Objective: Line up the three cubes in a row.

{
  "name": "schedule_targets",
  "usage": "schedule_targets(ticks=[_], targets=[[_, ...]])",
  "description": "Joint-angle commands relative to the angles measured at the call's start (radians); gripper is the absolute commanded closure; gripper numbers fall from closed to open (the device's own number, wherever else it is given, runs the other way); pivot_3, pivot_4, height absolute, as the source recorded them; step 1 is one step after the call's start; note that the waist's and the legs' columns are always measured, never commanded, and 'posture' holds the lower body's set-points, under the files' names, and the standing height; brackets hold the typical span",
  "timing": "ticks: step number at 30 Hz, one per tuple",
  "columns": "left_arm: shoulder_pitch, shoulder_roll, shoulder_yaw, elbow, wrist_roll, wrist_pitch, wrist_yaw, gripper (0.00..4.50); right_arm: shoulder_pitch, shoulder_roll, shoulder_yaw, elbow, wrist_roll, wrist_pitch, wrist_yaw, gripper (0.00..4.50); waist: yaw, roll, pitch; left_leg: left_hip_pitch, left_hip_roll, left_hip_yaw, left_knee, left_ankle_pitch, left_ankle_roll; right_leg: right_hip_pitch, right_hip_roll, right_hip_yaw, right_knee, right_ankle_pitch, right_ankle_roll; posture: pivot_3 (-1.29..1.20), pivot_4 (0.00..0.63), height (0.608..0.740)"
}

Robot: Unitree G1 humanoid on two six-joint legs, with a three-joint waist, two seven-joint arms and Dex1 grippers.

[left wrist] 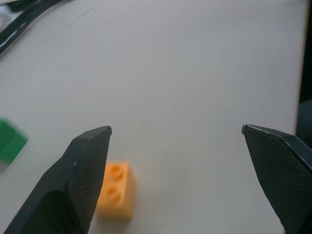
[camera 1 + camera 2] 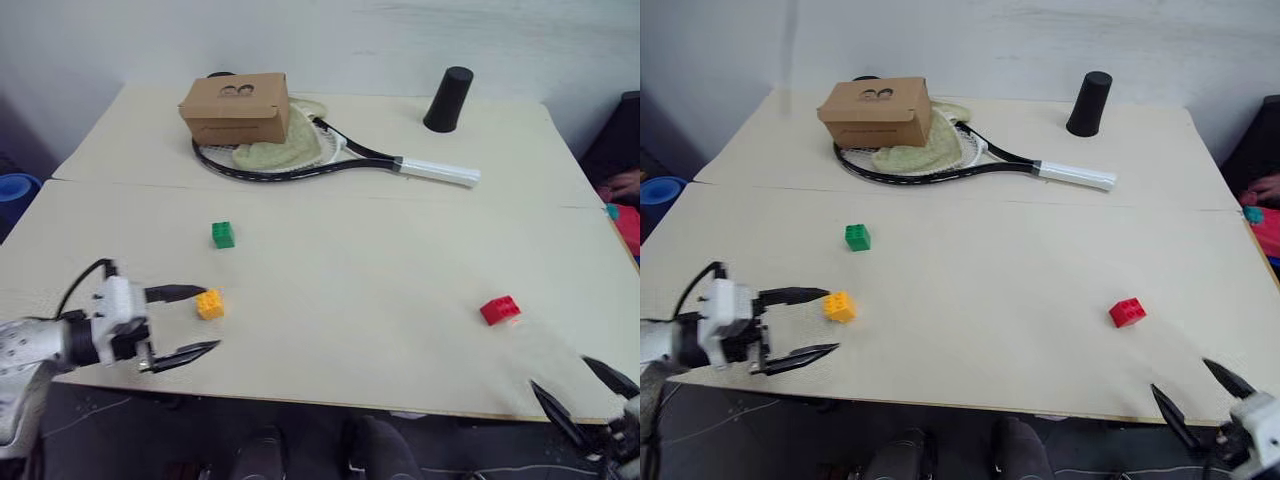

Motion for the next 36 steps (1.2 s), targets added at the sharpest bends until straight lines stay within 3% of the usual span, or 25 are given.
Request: schedule_targets(ticks=[1, 5, 10, 17, 21, 27, 30, 32, 36], targets=[[-0.035, -0.004, -0.07, -0.053, -0.021, 0.027, -0.021, 0.0, -0.033, 0.047, 0.006, -0.042, -0.034, -0.01, -0.088, 0.0, -0.012, 0.0, 0.0, 0.001, 0.0, 0.001, 0.0, 0.0, 0.0, 0.001, 0.0, 0.001, 0.0, 0.0, 0.0, 0.0, 0.15, 0.74], [-0.064, -0.011, -0.091, -0.033, -0.008, 0.02, -0.024, 0.0, -0.166, 0.039, 0.094, -0.146, -0.064, 0.105, -0.179, 0.0, -0.041, 0.001, 0.0, 0.006, 0.002, 0.006, -0.002, 0.0, 0.0, 0.008, 0.002, 0.005, 0.001, -0.001, -0.001, 0.0, 0.15, 0.74], [-0.069, -0.008, -0.108, -0.055, -0.017, 0.054, -0.024, 0.0, -0.364, -0.009, 0.186, -0.165, -0.094, 0.336, -0.291, 0.0, -0.032, 0.001, 0.0, 0.007, 0.002, 0.006, -0.001, 0.0, -0.001, 0.005, 0.003, 0.005, 0.002, -0.001, -0.001, 0.0, 0.15, 0.74], [-0.004, -0.015, -0.092, -0.139, -0.018, 0.058, 0.0, 0.0, -0.608, -0.057, 0.258, -0.007, -0.151, 0.467, -0.344, 0.0, -0.023, 0.001, 0.0, 0.001, 0.0, 0.008, 0.003, -0.001, -0.001, -0.005, 0.003, 0.008, 0.007, -0.002, 0.002, 0.0, 0.15, 0.74], [0.015, -0.008, -0.058, -0.154, -0.022, 0.066, 0.019, 0.0, -0.657, -0.068, 0.264, 0.043, -0.119, 0.501, -0.303, 0.86, -0.024, 0.001, 0.0, 0.001, 0.0, 0.008, 0.003, -0.001, -0.001, -0.005, 0.003, 0.008, 0.007, -0.002, 0.002, 0.0, 0.15, 0.74], [0.006, -0.005, -0.033, -0.141, -0.01, 0.065, 0.029, 0.0, -0.651, -0.084, 0.24, 0.027, -0.043, 0.524, -0.21, 2.9, -0.025, 0.001, 0.0, 0.002, 0.0, 0.009, 0.003, -0.001, -0.001, -0.005, 0.003, 0.009, 0.007, -0.002, 0.002, 0.0, 0.15, 0.74], [-0.003, -0.008, -0.04, -0.127, -0.003, 0.06, 0.032, 0.0, -0.708, -0.138, 0.311, 0.003, -0.038, 0.376, -0.016, 2.97, -0.028, 0.001, 0.0, 0.002, 0.0, 0.009, 0.003, -0.001, -0.001, -0.006, 0.004, 0.009, 0.008, -0.002, 0.002, 0.0, 0.15, 0.74], [-0.001, -0.007, -0.04, -0.114, 0.003, 0.053, 0.029, 0.0, -0.771, -0.199, 0.408, 0.006, -0.062, 0.37, 0.106, 2.97, -0.036, 0.001, 0.0, 0.003, 0.001, 0.011, 0.003, -0.001, 0.0, -0.006, 0.005, 0.012, 0.008, -0.001, 0.003, 0.0, 0.15, 0.74], [0.001, -0.005, -0.039, -0.085, 0.018, 0.037, 0.023, 0.0, -1.004, -0.225, 0.634, 0.072, -0.162, 0.416, 0.207, 2.97, -0.048, 0.001, 0.001, 0.004, 0.002, 0.012, 0.003, -0.001, -0.001, -0.006, 0.008, 0.013, 0.008, -0.001, 0.003, 0.0, 0.15, 0.74]])
